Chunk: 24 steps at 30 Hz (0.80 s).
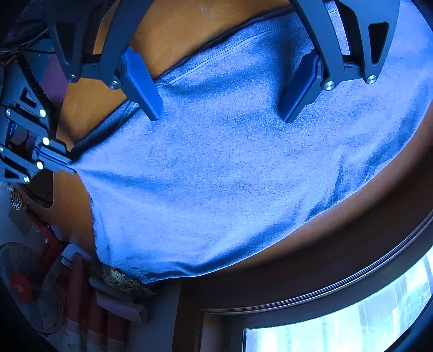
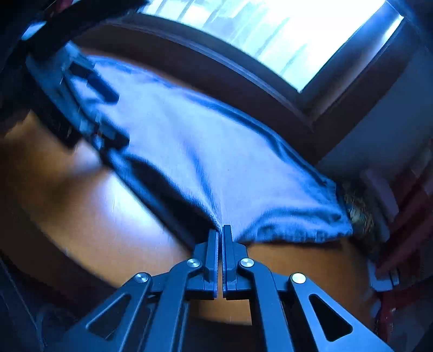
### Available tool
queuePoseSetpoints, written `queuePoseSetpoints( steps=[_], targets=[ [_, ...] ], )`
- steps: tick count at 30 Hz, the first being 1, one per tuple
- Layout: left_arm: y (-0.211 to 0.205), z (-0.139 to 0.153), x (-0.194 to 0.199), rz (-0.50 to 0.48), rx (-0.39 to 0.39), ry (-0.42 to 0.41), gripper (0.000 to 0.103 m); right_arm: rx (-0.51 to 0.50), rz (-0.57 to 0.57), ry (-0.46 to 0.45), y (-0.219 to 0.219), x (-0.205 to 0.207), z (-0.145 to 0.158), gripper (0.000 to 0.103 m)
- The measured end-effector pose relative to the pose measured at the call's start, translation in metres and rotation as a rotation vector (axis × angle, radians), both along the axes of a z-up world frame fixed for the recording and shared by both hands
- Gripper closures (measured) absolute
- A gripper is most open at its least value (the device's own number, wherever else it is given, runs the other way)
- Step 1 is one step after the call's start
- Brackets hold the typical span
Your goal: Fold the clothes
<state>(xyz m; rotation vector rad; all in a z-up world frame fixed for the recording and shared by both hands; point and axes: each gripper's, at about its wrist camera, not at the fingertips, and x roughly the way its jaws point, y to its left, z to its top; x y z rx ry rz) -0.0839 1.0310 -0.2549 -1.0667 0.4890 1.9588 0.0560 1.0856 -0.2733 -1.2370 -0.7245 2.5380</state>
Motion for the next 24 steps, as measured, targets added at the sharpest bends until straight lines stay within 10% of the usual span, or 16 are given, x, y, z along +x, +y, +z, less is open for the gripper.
queuePoseSetpoints(
  steps=[7, 11, 16, 24],
  targets=[
    [-0.001, 0.007, -0.003, 0.022, -0.001, -0.048, 0.016, 0.209, 0.09, -0.016, -0.02, 0.003, -0.015, 0.099],
    [0.008, 0.022, -0.01, 0.032, 0.148, -0.152, 0.015, 0.196, 0.091, -0.006, -0.023, 0.004, -0.013, 0.099],
    [0.038, 0.007, 0.011, -0.037, 0.061, -0.089, 0.015, -0.037, 0.067, 0.06, -0.001, 0.016, 0.022, 0.067],
    [0.045, -0.003, 0.035, -0.082, -0.011, 0.028, 0.009, -0.361, -0.164, 0.135, 0.08, -0.042, 0.038, 0.063]
  ],
)
